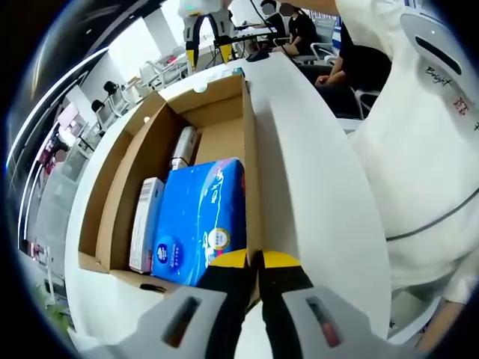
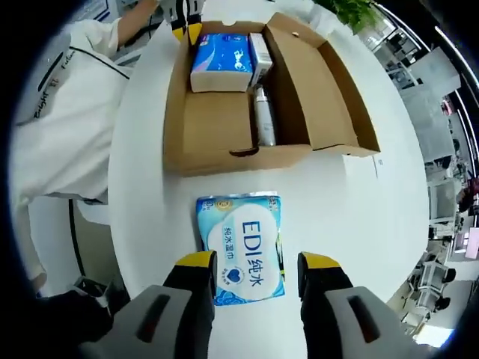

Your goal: Operate the shoe box by opening the lid, removing the specified soft item, and placing it in the target area until the item is outside and the box remains undamaged.

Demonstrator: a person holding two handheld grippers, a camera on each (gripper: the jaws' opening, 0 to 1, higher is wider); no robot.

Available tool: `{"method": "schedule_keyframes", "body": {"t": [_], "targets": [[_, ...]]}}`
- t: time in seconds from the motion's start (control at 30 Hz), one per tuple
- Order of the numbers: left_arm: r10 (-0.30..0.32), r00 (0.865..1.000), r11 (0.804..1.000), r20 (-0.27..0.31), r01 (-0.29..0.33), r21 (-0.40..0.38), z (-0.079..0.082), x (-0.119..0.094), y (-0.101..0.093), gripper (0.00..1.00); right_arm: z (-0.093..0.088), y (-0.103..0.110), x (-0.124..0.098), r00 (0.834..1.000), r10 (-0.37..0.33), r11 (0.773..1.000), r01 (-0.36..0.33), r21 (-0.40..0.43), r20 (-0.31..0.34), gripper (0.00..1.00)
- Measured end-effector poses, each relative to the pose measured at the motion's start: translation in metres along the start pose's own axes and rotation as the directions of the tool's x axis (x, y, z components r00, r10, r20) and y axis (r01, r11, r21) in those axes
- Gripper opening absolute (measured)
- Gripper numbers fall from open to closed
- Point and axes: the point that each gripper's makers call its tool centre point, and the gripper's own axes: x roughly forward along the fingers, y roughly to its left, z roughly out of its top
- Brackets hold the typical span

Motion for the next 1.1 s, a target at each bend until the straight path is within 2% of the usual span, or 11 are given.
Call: {"method": "schedule_keyframes", "body": {"t": [0.1,0.23,0.33,0.4,0.57,0.7,0.8,0.9,0.97,1.03,1.1], "targets": [[-0.001,1.000,1.000,0.000,0.001,0.001,0.000,0.000,0.000,0.04,0.007,-0.008,-0.004,0.996,-0.050,0.998,0.046,0.043,0.075,0.43],[0.000,1.000,1.000,0.000,0.000,0.001,0.000,0.001,0.000,0.04,0.014,-0.010,-0.004,0.982,-0.065,0.992,0.045,0.116,0.177,0.43],[-0.002,1.000,1.000,0.002,0.002,-0.002,0.000,0.002,0.000,0.04,0.008,-0.010,-0.001,0.982,-0.079,0.991,0.058,0.124,0.172,0.48],[-0.006,1.000,1.000,0.004,0.006,-0.004,0.000,0.002,0.000,0.04,0.002,-0.009,0.001,0.984,-0.103,0.992,0.091,0.091,0.148,0.44],[-0.008,1.000,1.000,0.004,0.008,-0.004,0.000,0.002,0.000,0.04,0.008,-0.012,-0.004,0.963,-0.140,0.984,0.111,0.137,0.230,0.44],[-0.004,1.000,1.000,0.005,0.004,-0.005,0.000,0.002,0.000,0.04,0.016,-0.020,-0.011,0.934,-0.186,0.975,0.136,0.175,0.304,0.44],[-0.002,1.000,1.000,0.006,0.002,-0.004,0.000,0.002,0.000,0.04,0.027,-0.027,-0.017,0.892,-0.257,0.962,0.198,0.190,0.372,0.46],[-0.004,1.000,1.000,0.005,0.004,-0.003,0.000,0.002,0.000,0.04,0.034,-0.023,-0.018,0.876,-0.254,0.954,0.157,0.256,0.410,0.44],[-0.004,1.000,1.000,0.006,0.004,-0.004,0.000,0.002,0.000,0.04,0.039,-0.029,-0.022,0.845,-0.286,0.942,0.161,0.294,0.452,0.44],[-0.003,1.000,1.000,0.007,0.004,-0.005,0.000,0.002,0.000,0.04,0.039,-0.031,-0.023,0.834,-0.302,0.936,0.167,0.310,0.462,0.45],[-0.003,1.000,1.000,0.009,0.003,-0.003,0.000,0.002,0.000,0.04,0.042,-0.032,-0.026,0.810,-0.312,0.927,0.145,0.347,0.496,0.44]]}}
